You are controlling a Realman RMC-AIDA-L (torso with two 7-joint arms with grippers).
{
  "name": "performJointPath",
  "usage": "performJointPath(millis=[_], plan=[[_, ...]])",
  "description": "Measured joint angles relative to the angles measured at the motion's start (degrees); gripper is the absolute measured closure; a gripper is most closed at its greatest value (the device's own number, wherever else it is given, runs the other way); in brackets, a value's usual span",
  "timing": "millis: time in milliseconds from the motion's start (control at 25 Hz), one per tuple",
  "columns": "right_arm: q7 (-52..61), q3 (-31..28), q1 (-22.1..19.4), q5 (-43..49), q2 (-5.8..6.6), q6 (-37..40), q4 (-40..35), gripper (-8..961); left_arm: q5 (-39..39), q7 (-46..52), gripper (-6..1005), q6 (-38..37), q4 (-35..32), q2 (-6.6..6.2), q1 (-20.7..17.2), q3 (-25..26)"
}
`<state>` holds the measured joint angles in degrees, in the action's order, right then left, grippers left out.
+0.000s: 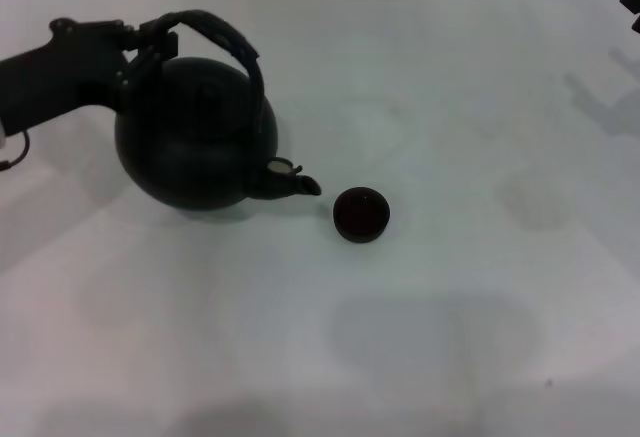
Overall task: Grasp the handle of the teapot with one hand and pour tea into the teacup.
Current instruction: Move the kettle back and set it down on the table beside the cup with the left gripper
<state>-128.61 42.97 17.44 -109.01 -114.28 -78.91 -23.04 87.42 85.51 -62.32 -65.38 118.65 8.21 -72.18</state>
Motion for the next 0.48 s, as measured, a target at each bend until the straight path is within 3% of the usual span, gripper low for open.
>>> performJointPath(millis=[280,480], plan=[[0.2,0.1,0.0,0.1,0.00,-0.8,0.0,103,-7.0,-12.3,853,-7.1,18.2,-0.06,3.5,9.2],[0.6,0.1,0.3,0.8,-0.04,-0.8,-0.2,103,-7.7,-16.5,852,-8.4,24.4,-0.11,4.4,13.0]])
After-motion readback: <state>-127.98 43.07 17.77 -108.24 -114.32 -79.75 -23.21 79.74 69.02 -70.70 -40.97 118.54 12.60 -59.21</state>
